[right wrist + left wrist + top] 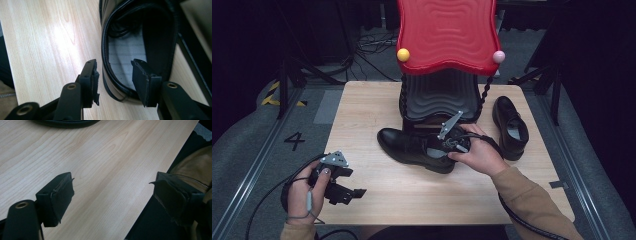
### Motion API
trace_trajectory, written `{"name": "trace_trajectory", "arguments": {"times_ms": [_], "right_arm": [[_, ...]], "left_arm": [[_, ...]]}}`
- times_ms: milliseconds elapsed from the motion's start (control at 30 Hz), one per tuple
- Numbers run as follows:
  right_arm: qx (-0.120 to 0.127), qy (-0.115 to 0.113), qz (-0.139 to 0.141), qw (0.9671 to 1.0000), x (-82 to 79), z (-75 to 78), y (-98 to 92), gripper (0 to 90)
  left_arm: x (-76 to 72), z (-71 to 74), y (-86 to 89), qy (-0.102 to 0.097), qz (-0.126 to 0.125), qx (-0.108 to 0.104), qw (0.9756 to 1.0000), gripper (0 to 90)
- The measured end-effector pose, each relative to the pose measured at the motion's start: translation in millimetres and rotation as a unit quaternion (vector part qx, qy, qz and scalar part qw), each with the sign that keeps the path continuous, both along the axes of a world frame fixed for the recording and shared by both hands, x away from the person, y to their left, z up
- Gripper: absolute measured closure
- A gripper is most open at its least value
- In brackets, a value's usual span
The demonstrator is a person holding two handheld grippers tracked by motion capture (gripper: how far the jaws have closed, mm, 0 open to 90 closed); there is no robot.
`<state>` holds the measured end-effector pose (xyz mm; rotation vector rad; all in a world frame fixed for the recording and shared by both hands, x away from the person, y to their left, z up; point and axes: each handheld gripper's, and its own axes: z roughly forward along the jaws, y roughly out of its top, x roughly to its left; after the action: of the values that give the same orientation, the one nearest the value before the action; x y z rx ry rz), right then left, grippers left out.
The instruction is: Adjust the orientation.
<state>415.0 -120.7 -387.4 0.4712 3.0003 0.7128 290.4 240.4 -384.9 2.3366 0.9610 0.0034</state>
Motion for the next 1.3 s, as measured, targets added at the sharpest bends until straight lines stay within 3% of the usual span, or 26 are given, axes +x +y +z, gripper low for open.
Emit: {"name": "trace_trajectory", "arguments": {"times_ms": [300, 500, 633, 667, 767, 867, 1000, 1133, 1300], "right_arm": [[-0.020, 0.031, 0.029, 0.9989, 5.2, -21.4, 13.9, 57.1], [-0.037, 0.035, 0.043, 0.9978, 7.3, -30.7, 18.6, 60.7], [-0.043, 0.029, 0.045, 0.9977, 7.9, -33.3, 19.6, 76.5], [-0.038, 0.036, 0.051, 0.9973, 7.7, -32.3, 20.2, 80.4], [-0.045, 0.029, 0.075, 0.9958, 4.8, -30.3, 23.7, 83.5], [-0.026, 0.037, 0.085, 0.9954, 1.7, -28.5, 25.3, 84.0], [-0.019, 0.015, 0.096, 0.9951, -9.4, -18.0, 30.8, 83.8], [0.003, 0.026, 0.089, 0.9957, -22.7, -2.6, 28.5, 83.0], [0.018, 0.019, 0.080, 0.9964, -39.2, 11.8, 15.9, 83.1]], "left_arm": [[0.6, -0.8, 0.6, 0.000, -0.002, 0.002, 1.0000, 17.1], [0.2, -0.5, 0.4, 0.001, -0.003, 0.002, 1.0000, 17.1], [-0.2, -0.5, 0.9, 0.002, -0.001, 0.000, 1.0000, 17.1], [-0.3, -0.4, 1.0, 0.002, -0.001, 0.001, 1.0000, 17.1], [-0.4, -0.2, 1.5, 0.002, -0.001, 0.000, 1.0000, 17.1], [-0.4, -0.4, 1.8, 0.002, 0.000, -0.001, 1.0000, 17.1], [-0.1, -0.2, 1.3, 0.002, -0.002, -0.001, 1.0000, 17.1], [1.1, 0.1, 0.4, 0.002, -0.004, 0.000, 1.0000, 17.0], [4.7, 0.6, -3.5, 0.001, -0.009, 0.000, 1.0000, 17.1]]}}
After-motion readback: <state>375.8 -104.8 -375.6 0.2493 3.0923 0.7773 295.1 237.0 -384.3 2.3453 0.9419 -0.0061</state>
